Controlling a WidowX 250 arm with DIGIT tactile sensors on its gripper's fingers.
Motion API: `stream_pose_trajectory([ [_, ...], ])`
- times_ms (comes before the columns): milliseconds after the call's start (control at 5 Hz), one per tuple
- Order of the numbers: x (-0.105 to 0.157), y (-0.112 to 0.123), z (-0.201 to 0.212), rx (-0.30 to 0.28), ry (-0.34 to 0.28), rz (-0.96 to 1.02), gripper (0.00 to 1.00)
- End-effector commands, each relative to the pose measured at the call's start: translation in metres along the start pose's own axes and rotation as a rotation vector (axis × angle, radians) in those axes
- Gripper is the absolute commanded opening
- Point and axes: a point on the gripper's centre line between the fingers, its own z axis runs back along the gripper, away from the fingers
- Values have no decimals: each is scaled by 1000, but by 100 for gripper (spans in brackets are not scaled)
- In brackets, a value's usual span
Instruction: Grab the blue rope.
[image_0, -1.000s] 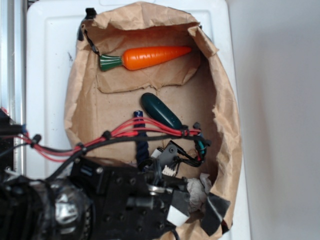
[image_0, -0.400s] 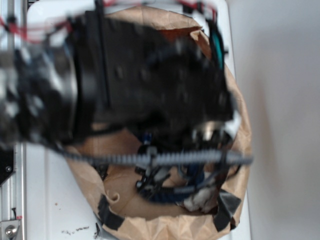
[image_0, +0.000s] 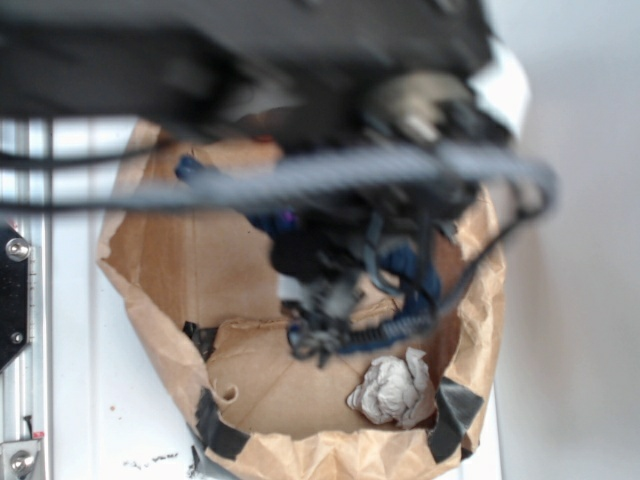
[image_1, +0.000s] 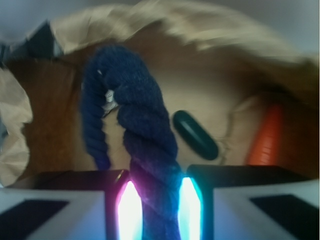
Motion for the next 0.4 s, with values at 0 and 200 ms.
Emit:
stream_pose_trajectory([
  [0,-11,-11,46,53,-75,172,0],
  [200,-10,-15,38,97,-87,179,0],
])
